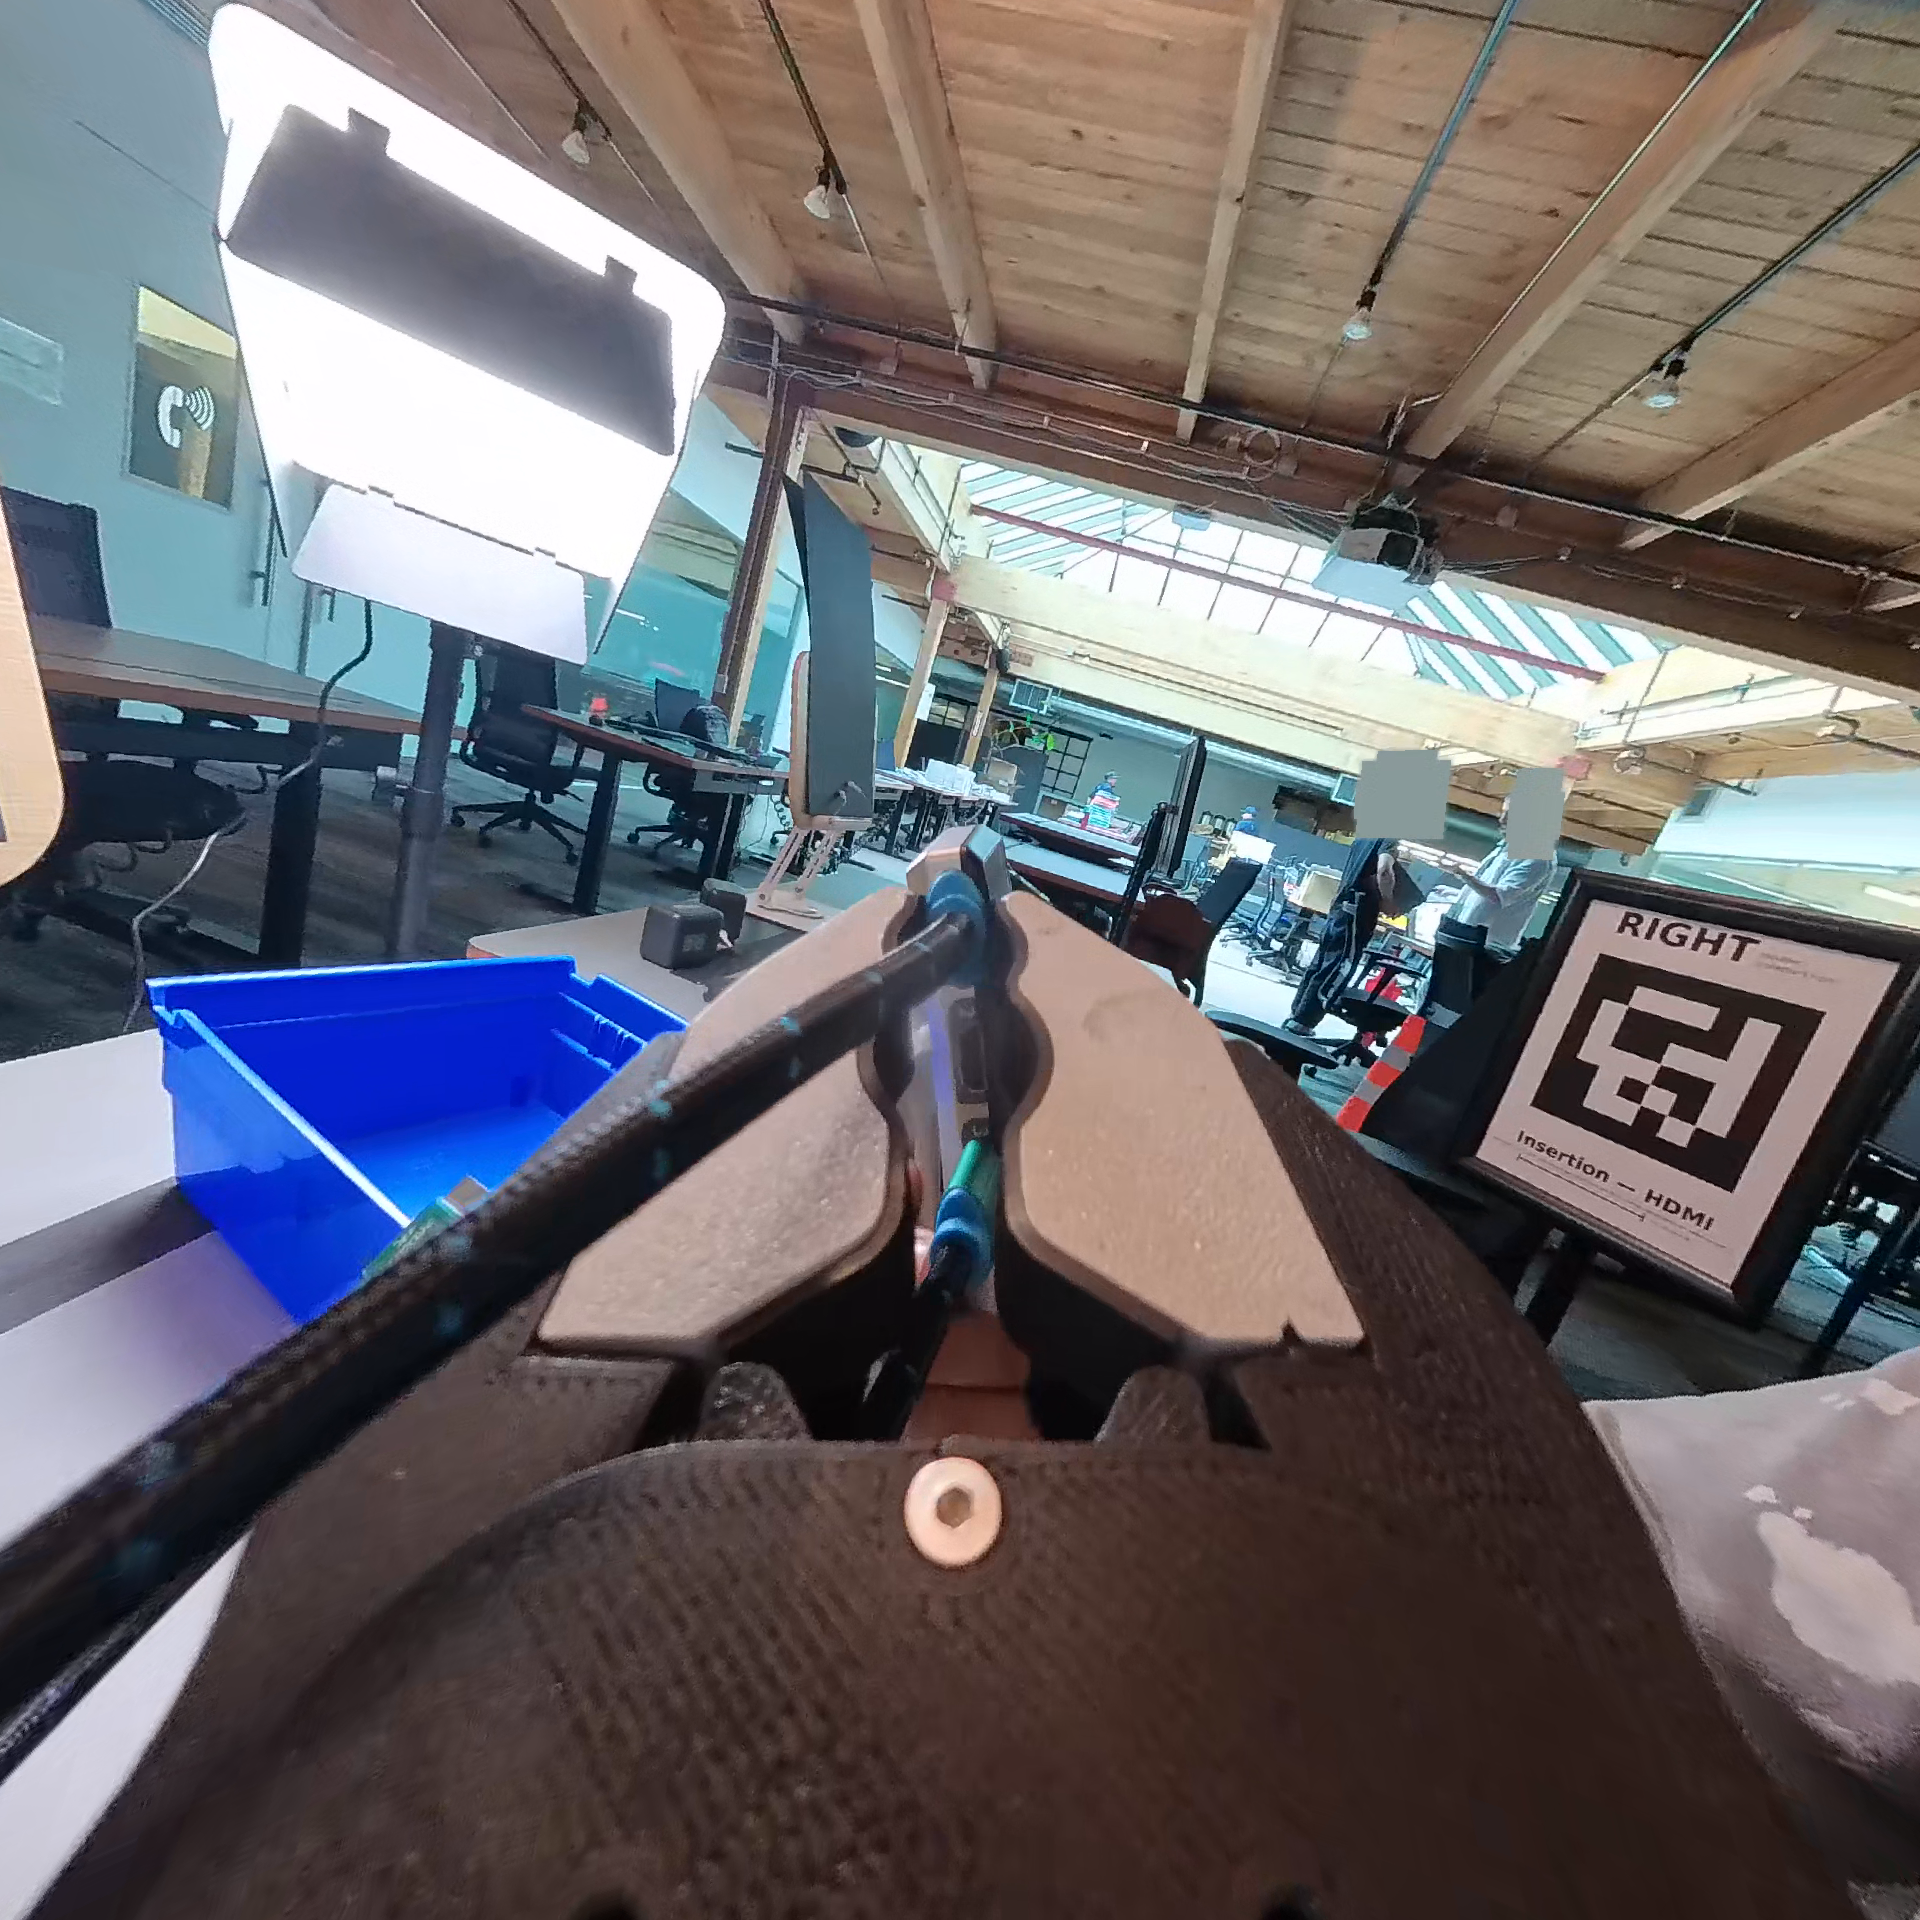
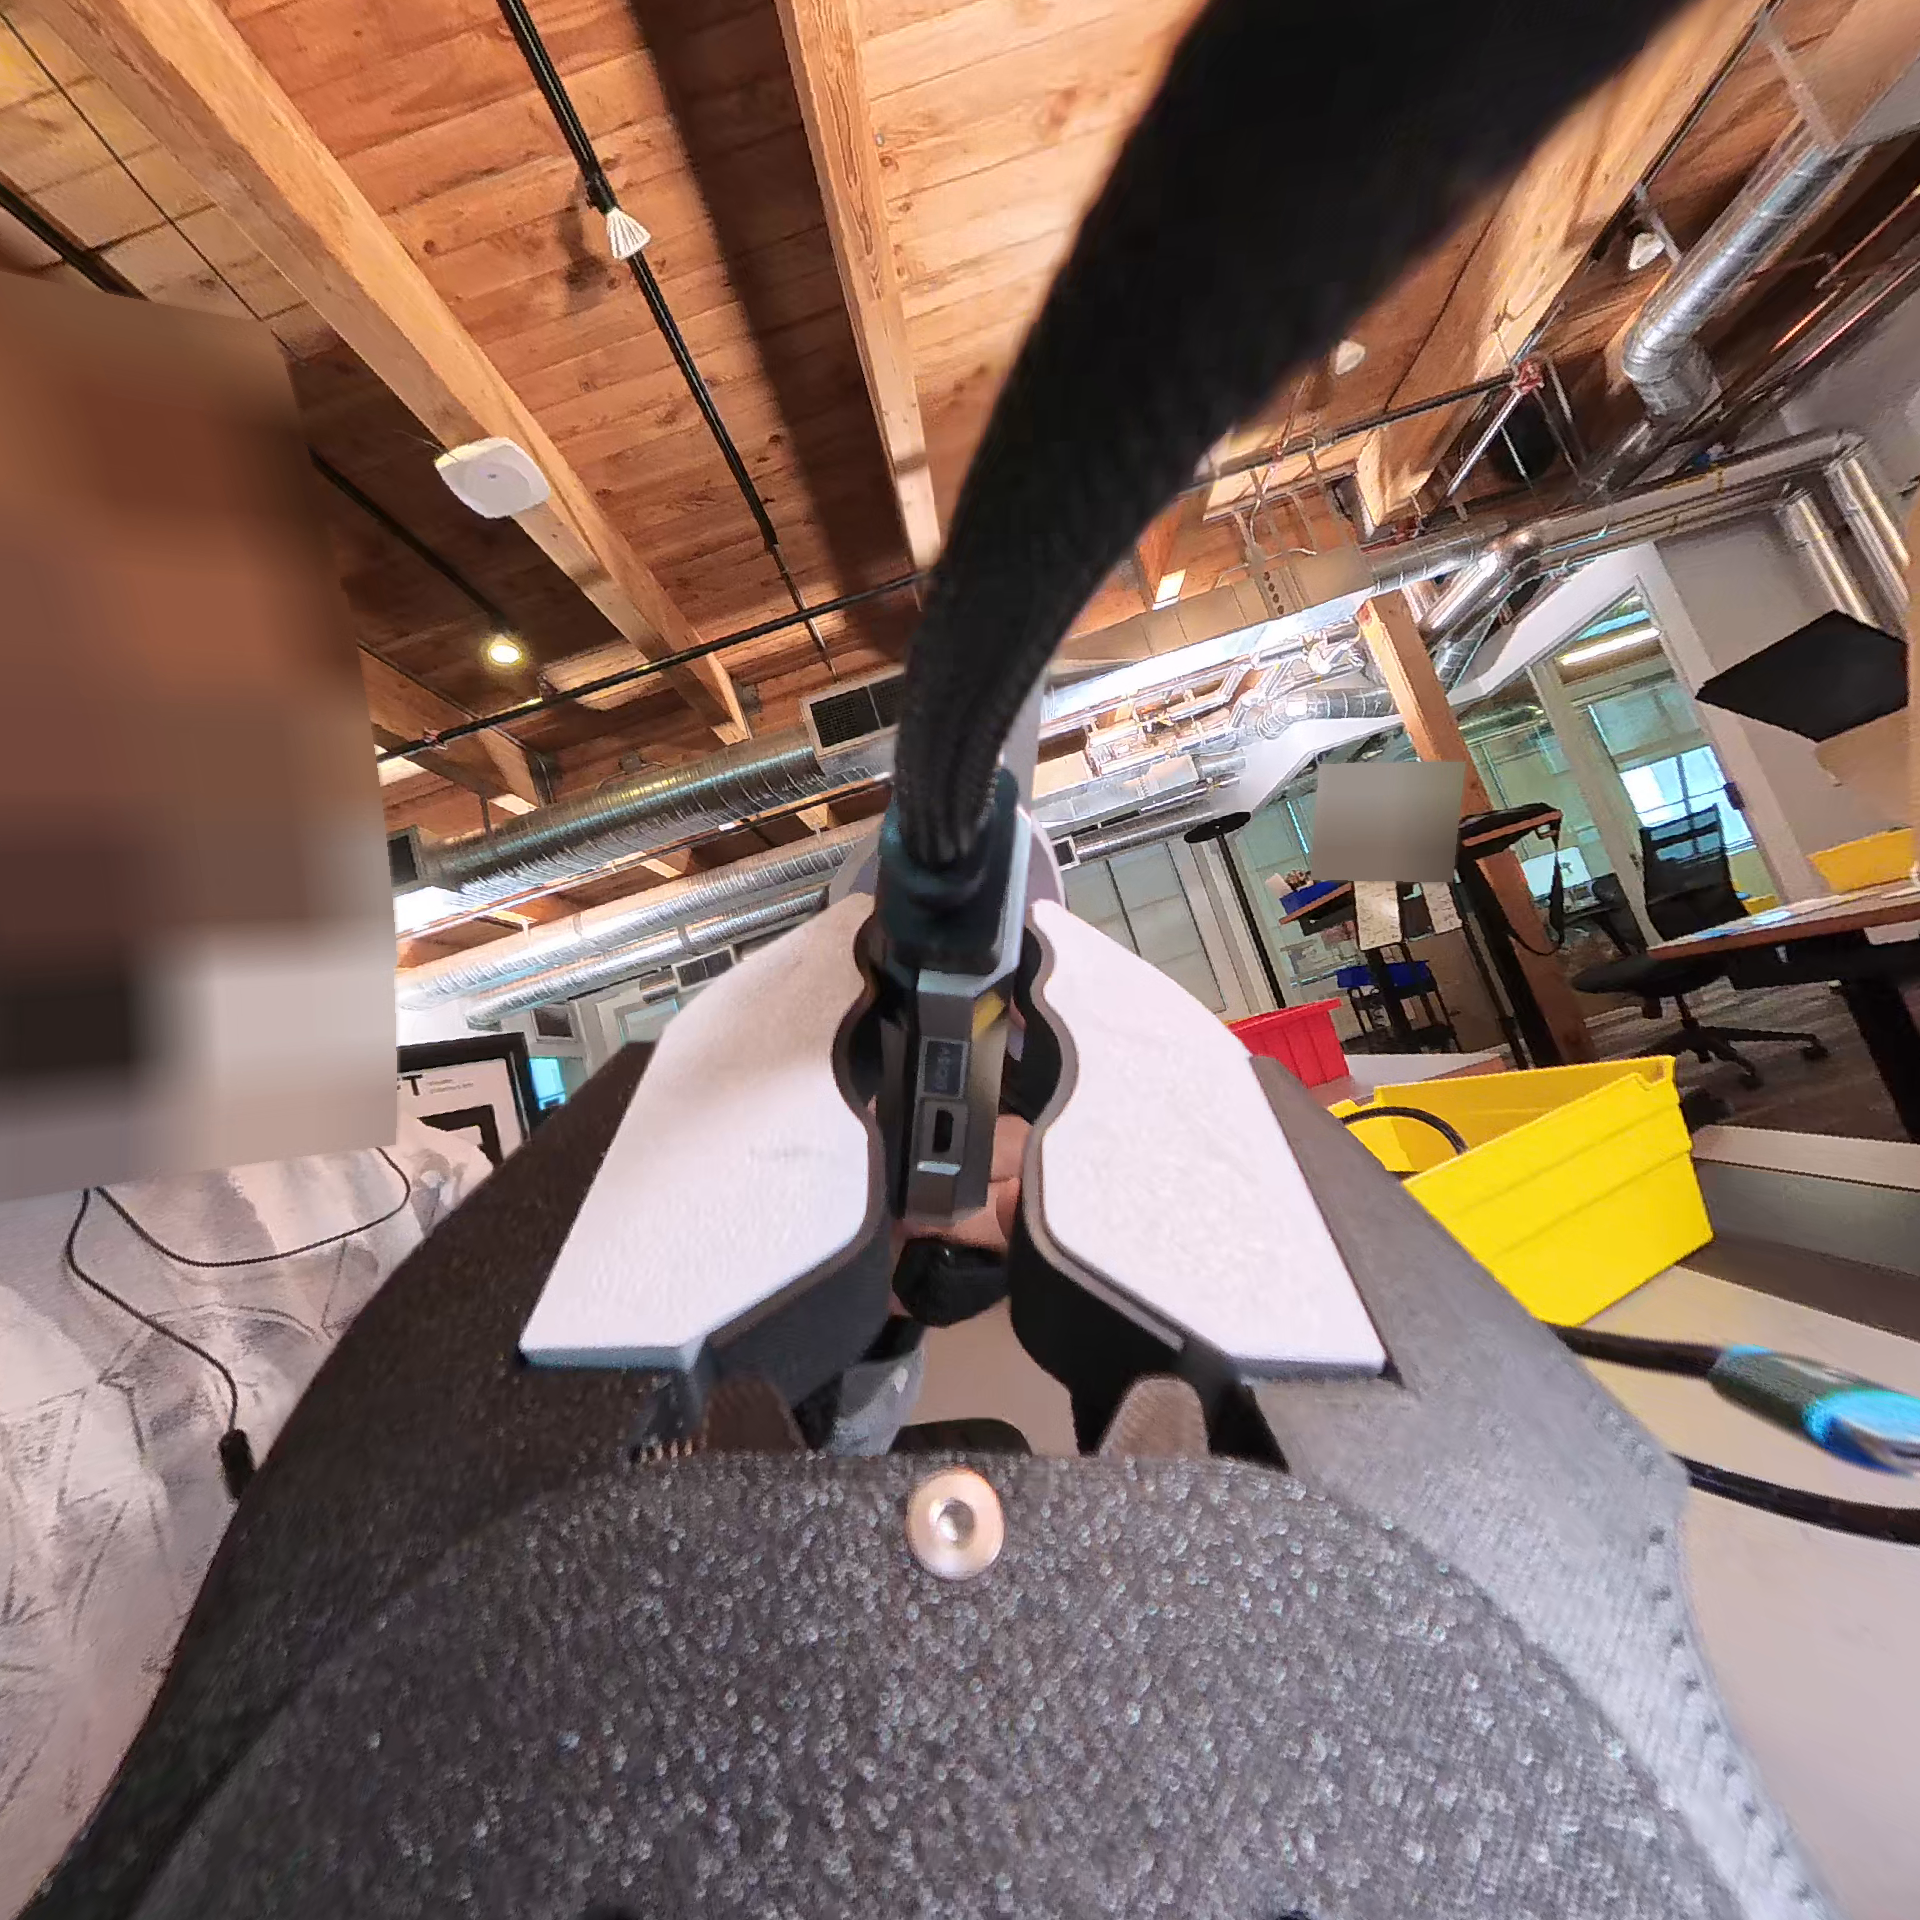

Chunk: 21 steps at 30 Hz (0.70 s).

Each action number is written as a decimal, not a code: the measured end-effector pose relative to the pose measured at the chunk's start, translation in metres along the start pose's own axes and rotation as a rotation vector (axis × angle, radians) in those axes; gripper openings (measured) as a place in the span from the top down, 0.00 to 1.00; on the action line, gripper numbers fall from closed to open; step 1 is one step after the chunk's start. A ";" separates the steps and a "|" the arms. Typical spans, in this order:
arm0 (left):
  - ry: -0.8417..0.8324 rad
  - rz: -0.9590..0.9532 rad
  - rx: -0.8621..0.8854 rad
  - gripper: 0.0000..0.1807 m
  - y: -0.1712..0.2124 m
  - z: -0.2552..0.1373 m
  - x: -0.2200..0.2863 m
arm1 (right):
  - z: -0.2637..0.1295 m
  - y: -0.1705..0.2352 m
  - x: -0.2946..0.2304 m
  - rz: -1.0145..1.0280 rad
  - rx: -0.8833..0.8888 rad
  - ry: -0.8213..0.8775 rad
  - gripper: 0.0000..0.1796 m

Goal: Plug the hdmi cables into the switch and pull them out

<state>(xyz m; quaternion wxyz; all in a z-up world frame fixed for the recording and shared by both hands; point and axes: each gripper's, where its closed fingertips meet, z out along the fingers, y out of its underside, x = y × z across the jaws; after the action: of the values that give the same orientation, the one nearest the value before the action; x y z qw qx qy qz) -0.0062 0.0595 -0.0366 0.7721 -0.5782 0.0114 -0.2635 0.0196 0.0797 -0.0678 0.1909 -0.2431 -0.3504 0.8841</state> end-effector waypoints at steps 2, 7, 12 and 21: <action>0.002 -0.011 -0.023 0.93 0.002 0.001 0.000 | -0.001 -0.001 0.000 0.003 0.005 -0.002 0.88; 0.014 -0.034 -0.043 0.93 0.004 0.000 -0.002 | -0.001 0.003 0.004 0.016 -0.040 0.020 0.88; -0.016 -0.044 -0.152 0.93 0.018 0.001 -0.007 | 0.000 0.006 -0.005 0.022 -0.057 -0.040 0.88; 0.071 -0.084 0.027 0.93 -0.010 -0.004 0.005 | -0.001 -0.010 -0.009 -0.007 -0.001 -0.018 0.88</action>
<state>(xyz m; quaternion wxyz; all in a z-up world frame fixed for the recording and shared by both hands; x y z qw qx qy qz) -0.0069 0.0515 -0.0279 0.7672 -0.5579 0.0107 -0.3163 0.0292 0.0821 -0.0583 0.1906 -0.2338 -0.3534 0.8855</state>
